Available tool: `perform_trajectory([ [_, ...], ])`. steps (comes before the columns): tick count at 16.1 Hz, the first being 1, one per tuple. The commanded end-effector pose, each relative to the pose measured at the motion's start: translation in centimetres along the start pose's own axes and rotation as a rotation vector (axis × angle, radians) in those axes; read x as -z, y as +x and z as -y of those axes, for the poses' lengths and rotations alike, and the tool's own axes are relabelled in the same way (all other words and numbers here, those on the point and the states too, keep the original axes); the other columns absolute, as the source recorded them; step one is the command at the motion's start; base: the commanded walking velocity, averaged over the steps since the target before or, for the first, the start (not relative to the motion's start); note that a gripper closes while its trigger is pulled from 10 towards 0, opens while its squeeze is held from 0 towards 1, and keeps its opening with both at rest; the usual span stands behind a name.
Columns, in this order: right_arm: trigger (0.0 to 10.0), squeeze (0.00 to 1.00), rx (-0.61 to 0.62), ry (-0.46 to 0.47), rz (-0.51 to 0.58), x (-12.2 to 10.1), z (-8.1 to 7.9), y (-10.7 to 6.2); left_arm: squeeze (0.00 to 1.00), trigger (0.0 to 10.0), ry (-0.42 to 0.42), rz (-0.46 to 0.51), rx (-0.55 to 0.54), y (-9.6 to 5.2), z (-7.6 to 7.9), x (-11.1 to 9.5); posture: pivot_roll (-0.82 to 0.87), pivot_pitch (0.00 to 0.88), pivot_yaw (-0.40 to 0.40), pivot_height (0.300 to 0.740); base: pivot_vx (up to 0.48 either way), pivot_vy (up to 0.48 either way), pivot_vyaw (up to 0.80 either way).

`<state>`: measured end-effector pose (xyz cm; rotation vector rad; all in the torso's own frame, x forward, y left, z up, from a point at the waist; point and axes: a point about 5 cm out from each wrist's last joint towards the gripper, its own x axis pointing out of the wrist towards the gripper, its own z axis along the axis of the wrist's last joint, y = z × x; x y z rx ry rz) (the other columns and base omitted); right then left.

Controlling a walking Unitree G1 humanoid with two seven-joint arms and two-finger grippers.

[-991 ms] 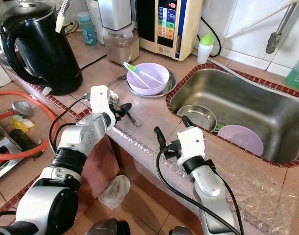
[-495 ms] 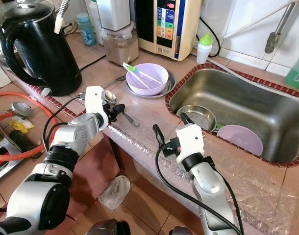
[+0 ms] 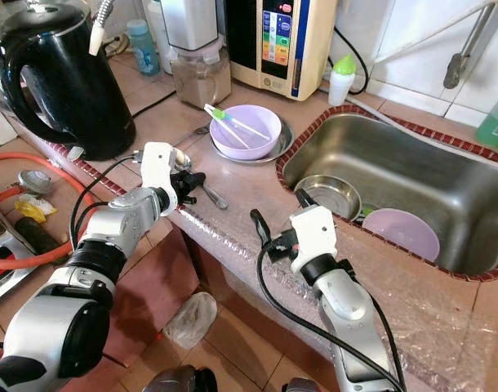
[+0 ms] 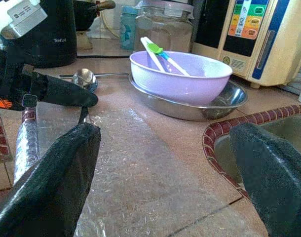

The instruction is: Kitchen organization

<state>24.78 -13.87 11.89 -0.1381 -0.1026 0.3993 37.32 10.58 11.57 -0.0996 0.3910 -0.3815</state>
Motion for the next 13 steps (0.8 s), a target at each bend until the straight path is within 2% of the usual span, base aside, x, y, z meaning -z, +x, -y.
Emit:
perform_trajectory([
  [1,10.0,0.0,-0.018,0.002,-0.003,0.0,-0.2,0.3,0.0,0.0,0.032,-0.027,0.036,0.0,0.0,0.4,-0.11,0.021,0.075,0.74,0.0,0.0,0.0],
  [2,10.0,0.0,-0.02,0.001,-0.001,-0.1,-0.2,0.4,0.0,0.0,0.07,-0.026,0.077,0.0,0.1,0.4,-0.11,0.021,0.076,0.74,0.0,0.0,0.0],
  [6,10.0,0.0,-0.019,0.001,-0.003,-0.1,-0.1,0.5,0.0,0.0,0.101,-0.003,0.124,-0.1,-0.2,-0.1,-0.11,0.024,0.074,0.74,0.0,0.0,0.0],
  [8,10.0,0.0,-0.02,0.0,-0.004,-0.1,-0.1,0.5,0.0,0.0,0.147,-0.009,0.139,-0.3,-0.5,-0.1,-0.11,0.024,0.071,0.74,0.0,0.0,0.0],
  [10,10.0,0.0,-0.021,-0.002,-0.001,-0.2,-0.1,0.7,0.0,0.0,0.156,0.025,0.068,-0.5,-1.7,-0.7,-0.11,0.025,0.069,0.74,0.0,0.0,0.0],
  [11,10.0,0.0,-0.02,-0.002,0.0,-0.2,-0.1,0.7,0.0,0.0,0.148,0.077,0.013,-0.8,-2.2,-1.5,-0.11,0.025,0.069,0.74,0.0,0.0,0.0],
  [13,10.0,0.0,-0.019,-0.002,-0.002,-0.1,-0.1,0.7,0.0,0.0,0.118,0.159,-0.046,-1.1,-2.4,-2.5,-0.11,0.025,0.069,0.74,0.0,0.0,0.0],
])
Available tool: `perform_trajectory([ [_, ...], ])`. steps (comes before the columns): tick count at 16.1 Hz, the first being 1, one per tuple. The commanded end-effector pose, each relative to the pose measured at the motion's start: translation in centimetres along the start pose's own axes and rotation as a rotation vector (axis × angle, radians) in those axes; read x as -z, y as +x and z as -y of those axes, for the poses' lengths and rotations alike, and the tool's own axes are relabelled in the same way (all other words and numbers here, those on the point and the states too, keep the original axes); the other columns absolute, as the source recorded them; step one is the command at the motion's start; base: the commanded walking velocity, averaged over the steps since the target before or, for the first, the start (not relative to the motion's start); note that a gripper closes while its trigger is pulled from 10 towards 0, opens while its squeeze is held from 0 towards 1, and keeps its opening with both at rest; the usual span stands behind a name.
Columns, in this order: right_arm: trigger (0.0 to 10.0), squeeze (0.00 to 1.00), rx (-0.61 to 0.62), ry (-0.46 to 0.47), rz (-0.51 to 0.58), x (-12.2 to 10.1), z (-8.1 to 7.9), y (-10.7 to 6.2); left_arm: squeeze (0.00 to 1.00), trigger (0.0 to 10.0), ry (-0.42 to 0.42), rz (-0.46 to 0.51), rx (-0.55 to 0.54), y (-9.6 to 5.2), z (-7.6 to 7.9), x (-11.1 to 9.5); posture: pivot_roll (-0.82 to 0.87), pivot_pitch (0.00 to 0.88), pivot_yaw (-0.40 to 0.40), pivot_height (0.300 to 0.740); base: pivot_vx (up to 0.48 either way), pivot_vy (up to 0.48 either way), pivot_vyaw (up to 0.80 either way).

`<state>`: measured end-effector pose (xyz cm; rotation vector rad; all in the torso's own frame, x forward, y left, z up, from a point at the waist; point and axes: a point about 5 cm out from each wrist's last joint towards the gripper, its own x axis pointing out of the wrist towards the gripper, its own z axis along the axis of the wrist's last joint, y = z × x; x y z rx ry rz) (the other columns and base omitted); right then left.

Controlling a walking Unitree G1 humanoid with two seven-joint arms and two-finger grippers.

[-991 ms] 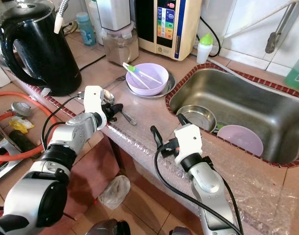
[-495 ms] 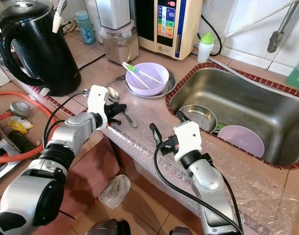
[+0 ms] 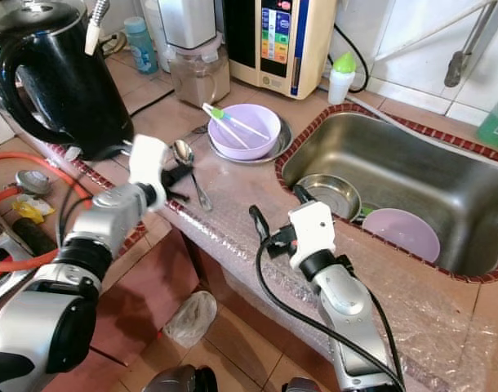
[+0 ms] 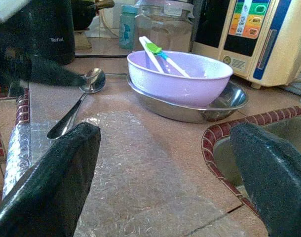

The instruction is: Kitchen organization

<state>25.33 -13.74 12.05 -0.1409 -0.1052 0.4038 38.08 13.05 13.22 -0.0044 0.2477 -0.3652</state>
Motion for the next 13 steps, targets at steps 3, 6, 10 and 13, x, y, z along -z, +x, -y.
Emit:
perform_trajectory([
  [3,10.0,0.0,-0.019,0.002,-0.005,0.1,-0.3,0.3,0.0,0.0,-0.026,0.081,0.007,-0.1,0.8,-1.1,-0.11,0.025,0.069,0.74,0.0,0.0,0.0],
  [6,10.0,0.0,-0.025,0.0,0.002,0.0,-0.4,0.6,0.0,4.4,-0.061,0.018,-0.108,-0.1,0.9,-0.5,-0.1,0.024,0.065,0.74,0.0,0.0,0.0],
  [10,10.0,0.0,-0.022,0.004,0.0,0.1,-0.5,0.5,1.0,10.0,-0.193,0.053,-0.129,0.3,2.5,-1.0,-0.09,0.025,0.066,0.74,0.0,0.0,0.0],
  [13,10.0,0.0,-0.028,0.004,0.002,0.1,-0.7,0.7,1.0,10.0,-0.215,0.026,-0.144,0.7,3.8,-0.5,-0.09,0.026,0.064,0.74,0.0,0.0,0.0],
])
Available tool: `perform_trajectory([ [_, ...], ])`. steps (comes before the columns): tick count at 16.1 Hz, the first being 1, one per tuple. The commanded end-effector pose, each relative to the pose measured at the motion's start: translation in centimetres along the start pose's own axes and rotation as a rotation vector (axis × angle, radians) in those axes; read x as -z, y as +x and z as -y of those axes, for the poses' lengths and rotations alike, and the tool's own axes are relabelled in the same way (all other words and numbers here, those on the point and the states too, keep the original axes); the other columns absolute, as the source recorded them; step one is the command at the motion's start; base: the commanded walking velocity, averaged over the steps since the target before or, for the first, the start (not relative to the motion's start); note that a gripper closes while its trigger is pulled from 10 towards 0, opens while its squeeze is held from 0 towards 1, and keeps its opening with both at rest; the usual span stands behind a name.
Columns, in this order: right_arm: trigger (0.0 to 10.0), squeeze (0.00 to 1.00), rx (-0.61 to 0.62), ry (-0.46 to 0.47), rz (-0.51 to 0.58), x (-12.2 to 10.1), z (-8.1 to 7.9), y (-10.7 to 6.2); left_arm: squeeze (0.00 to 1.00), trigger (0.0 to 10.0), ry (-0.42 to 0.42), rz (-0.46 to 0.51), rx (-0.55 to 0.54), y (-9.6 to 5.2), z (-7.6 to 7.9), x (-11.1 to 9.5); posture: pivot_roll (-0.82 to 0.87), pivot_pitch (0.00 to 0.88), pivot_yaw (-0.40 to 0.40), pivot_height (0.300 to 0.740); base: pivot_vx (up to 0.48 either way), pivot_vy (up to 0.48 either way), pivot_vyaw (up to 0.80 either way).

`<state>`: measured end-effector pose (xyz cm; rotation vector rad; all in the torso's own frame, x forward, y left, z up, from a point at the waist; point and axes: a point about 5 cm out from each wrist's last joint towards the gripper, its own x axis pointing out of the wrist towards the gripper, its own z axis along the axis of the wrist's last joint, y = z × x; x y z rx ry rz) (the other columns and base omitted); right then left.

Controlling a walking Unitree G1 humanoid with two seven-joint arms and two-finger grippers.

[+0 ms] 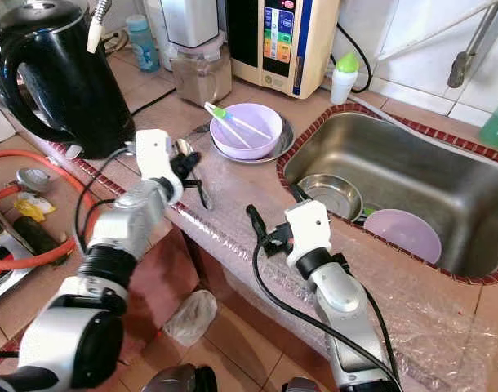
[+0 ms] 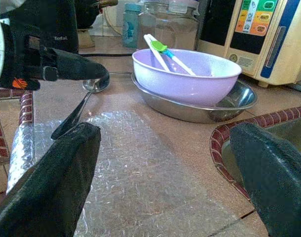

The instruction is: Kitchen organization

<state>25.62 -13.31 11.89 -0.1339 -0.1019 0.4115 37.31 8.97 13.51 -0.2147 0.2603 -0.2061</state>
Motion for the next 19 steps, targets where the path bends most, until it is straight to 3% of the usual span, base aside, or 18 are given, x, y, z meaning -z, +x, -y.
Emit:
perform_trajectory([
  [1,10.0,0.0,-0.021,-0.004,0.003,0.0,-0.4,0.3,1.0,10.0,0.012,-0.017,-0.03,0.1,-0.1,0.0,-0.09,0.026,0.064,0.74,0.0,0.0,0.0],
  [5,10.0,0.0,-0.02,-0.007,0.004,-0.1,-0.4,0.2,1.0,10.0,0.01,-0.066,-0.133,0.4,-0.5,1.1,-0.1,0.028,0.065,0.74,0.0,0.0,0.0],
  [14,10.0,0.0,-0.019,-0.008,0.005,-0.1,-0.5,0.3,1.0,10.0,0.032,-0.155,-0.091,1.1,1.2,2.1,-0.11,0.032,0.068,0.74,0.0,0.0,0.0],
  [15,10.0,0.0,-0.02,-0.009,0.006,-0.1,-0.5,0.4,0.45,10.0,0.038,-0.192,-0.107,1.2,1.2,2.7,-0.11,0.032,0.068,0.74,0.0,0.0,0.0],
  [16,10.0,0.0,-0.019,-0.009,0.007,-0.2,-0.5,0.4,0.0,10.0,0.019,-0.207,-0.097,1.1,1.3,3.2,-0.11,0.032,0.068,0.74,0.0,0.0,0.0],
  [17,10.0,0.0,-0.019,-0.009,0.007,-0.2,-0.5,0.4,0.0,8.3,0.014,-0.214,-0.1,1.1,1.2,3.4,-0.11,0.029,0.072,0.74,0.0,0.0,0.0],
  [18,10.0,0.0,-0.018,-0.009,0.007,-0.2,-0.5,0.4,0.0,8.3,0.015,-0.215,-0.102,1.1,1.2,3.4,-0.11,0.029,0.072,0.74,0.0,0.0,0.0],
  [19,10.0,0.0,-0.017,-0.009,0.006,-0.1,-0.5,0.4,0.0,0.0,0.005,-0.223,-0.098,1.0,1.1,3.7,-0.11,0.029,0.072,0.74,0.0,0.0,0.0],
])
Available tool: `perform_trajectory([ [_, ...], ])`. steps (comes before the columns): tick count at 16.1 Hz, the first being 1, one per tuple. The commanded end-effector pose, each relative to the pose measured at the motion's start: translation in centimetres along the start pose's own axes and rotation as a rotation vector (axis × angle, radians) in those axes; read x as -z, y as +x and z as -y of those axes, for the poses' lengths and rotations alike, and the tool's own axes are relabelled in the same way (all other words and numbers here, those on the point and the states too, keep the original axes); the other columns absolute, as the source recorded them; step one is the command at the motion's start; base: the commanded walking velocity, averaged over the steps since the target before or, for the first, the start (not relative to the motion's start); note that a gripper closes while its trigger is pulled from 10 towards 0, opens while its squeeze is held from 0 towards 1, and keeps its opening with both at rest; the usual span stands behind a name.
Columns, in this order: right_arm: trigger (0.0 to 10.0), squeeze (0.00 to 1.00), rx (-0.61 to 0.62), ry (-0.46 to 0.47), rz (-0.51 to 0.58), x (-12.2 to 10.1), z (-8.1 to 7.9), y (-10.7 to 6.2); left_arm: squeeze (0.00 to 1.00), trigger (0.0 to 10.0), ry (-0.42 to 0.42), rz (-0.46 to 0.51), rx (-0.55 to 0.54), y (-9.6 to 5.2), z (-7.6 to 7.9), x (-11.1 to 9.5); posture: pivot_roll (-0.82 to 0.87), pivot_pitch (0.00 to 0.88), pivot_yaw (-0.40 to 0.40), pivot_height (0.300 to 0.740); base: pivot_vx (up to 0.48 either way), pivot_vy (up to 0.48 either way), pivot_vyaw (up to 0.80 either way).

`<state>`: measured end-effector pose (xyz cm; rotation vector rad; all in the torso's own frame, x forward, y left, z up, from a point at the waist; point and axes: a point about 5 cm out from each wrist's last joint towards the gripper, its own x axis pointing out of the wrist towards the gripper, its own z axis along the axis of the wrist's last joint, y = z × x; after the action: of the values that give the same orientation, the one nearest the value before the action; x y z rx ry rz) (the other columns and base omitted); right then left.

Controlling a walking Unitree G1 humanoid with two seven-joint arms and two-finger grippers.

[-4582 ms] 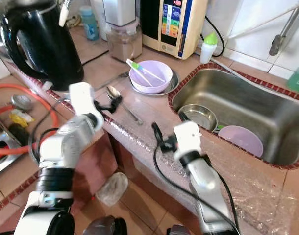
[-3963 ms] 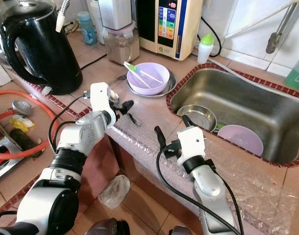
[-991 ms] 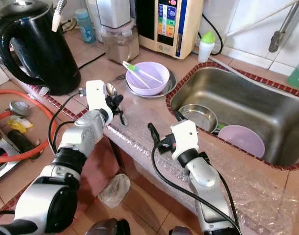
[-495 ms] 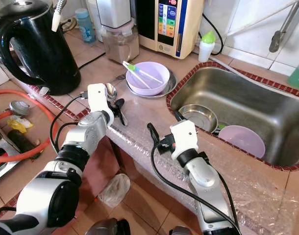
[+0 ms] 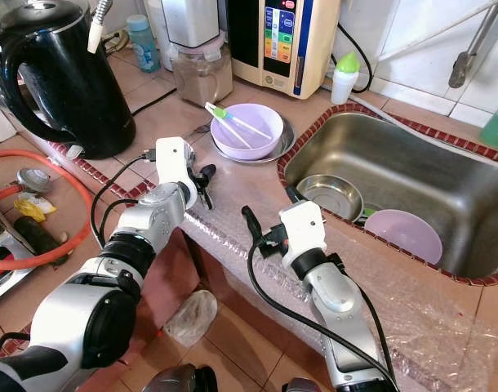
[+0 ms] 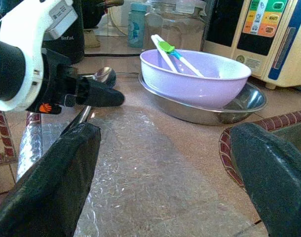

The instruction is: Kitchen organization

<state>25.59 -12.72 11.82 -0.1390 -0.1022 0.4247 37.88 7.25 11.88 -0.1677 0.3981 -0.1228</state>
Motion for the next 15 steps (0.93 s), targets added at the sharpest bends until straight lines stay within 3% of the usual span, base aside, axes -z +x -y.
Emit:
perform_trajectory([
  [1,10.0,0.0,-0.003,-0.005,0.005,-0.1,0.0,0.2,0.0,0.0,-0.015,-0.111,0.0,0.0,-0.3,2.5,-0.11,0.029,0.072,0.74,0.0,0.0,0.0],
  [6,10.0,0.0,-0.014,0.004,0.007,-0.2,0.0,0.3,0.0,0.0,-0.012,-0.136,-0.015,-0.1,-1.1,3.4,-0.11,0.029,0.072,0.74,0.0,0.0,0.0],
  [9,10.0,0.0,-0.13,0.051,-0.018,0.1,-1.3,0.0,0.0,0.0,-0.004,-0.148,-0.005,-0.1,-1.2,3.8,-0.1,0.027,0.072,0.74,0.0,0.0,0.0],
  [15,10.0,0.0,-0.214,0.061,-0.078,0.9,-1.8,-0.8,0.0,0.0,0.008,-0.142,0.039,-0.2,-1.0,4.1,-0.1,0.027,0.072,0.74,0.0,0.0,0.0],
])
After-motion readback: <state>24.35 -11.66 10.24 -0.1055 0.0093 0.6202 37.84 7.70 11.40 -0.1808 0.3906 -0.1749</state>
